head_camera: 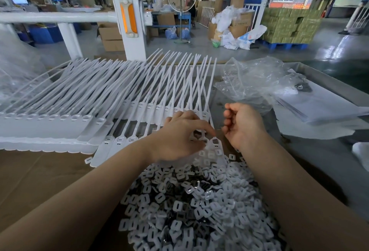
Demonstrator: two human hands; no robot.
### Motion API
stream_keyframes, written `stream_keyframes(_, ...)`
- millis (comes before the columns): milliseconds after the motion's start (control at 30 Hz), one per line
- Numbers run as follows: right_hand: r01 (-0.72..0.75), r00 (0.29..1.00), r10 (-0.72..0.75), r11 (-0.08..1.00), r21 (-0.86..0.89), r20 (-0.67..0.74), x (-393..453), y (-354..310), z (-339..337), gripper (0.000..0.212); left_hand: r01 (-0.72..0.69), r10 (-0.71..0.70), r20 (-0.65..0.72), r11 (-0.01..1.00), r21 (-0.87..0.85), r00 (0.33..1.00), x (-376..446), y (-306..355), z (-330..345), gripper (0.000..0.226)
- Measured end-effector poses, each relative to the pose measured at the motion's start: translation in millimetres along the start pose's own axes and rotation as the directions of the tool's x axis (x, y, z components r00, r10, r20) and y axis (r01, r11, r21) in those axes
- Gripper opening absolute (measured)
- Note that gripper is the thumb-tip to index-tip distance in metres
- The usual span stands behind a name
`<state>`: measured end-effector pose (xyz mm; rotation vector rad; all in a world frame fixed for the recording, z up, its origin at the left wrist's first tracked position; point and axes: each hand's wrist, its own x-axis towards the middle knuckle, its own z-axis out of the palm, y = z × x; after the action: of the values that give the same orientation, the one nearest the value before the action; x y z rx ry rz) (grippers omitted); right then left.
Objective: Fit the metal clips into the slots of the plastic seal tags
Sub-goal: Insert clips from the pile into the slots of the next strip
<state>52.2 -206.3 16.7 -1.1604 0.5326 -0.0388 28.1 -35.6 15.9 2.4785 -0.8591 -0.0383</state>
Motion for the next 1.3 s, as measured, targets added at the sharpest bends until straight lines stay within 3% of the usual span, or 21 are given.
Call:
stream_keyframes(400,0.051,0.999,-0.051,0.998,-0.036,-0.003,-1,3,2,0.012,-0.182,0.182,0.032,0.917,0.356,0.983,-1,-1,-2,0.029)
stream_keyframes(700,0.06,0.998,-0.06,0.996,-0.071,0.001,-2,5,3,0.009,-0.239,0.241,0.062,0.83,0.504,0.968,-3,7,-2,0.035)
stream_keyframes(800,0.062,0.998,-0.062,0.995,-0.073,0.004,-2,6,3,0.009,-0.208,0.202,0.061,0.882,0.423,0.978,-3,9,1,0.036)
stream_keyframes(900,0.065,0.998,-0.065,0.995,-0.072,0.011,-3,5,3,0.01,-0.076,0.067,0.065,0.985,0.153,0.996,-4,8,4,0.039)
stream_keyframes(1000,0.067,0.998,-0.066,0.995,-0.071,0.019,-3,6,3,0.012,0.027,-0.025,0.064,0.999,-0.04,0.998,-2,10,5,0.04)
stream_keyframes(1133,0.065,0.998,-0.063,0.995,-0.071,0.021,-2,5,3,0.012,0.068,-0.064,0.073,0.996,-0.052,0.995,0,12,5,0.038)
stream_keyframes(1300,0.055,0.998,-0.055,0.995,-0.077,0.009,-2,5,3,0.012,0.037,-0.039,0.031,0.997,0.067,0.999,0,16,8,0.039)
